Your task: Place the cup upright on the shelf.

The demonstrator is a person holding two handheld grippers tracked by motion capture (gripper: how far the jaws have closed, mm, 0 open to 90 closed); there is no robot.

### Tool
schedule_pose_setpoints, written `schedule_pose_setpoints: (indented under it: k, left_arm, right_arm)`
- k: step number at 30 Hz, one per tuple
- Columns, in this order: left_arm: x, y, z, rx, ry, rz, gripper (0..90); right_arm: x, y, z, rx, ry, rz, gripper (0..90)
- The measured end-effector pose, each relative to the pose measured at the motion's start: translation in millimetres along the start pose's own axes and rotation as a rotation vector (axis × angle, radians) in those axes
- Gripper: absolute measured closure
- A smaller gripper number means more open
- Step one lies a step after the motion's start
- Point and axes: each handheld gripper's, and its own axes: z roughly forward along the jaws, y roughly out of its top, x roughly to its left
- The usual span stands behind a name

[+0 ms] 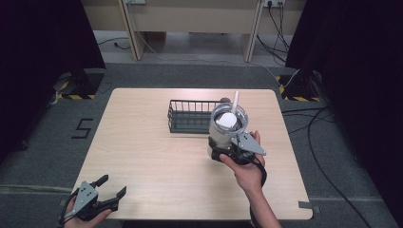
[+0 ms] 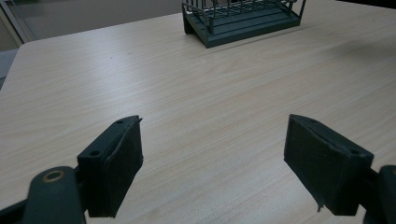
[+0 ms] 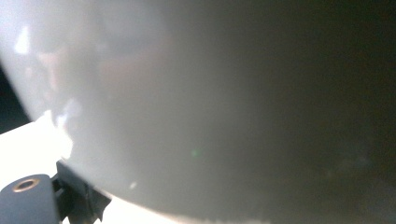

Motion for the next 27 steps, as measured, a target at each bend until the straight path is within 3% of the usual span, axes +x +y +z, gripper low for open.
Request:
schedule_pose_setpoints:
  k: [27]
  left_arm:
    - [0.6, -0.2, -0.1, -0.003, -0.007, -0.008, 19.1]
  right_arm:
    - [-12.5, 40.9, 51.6, -0.004, -0.027, 0.005, 10.3]
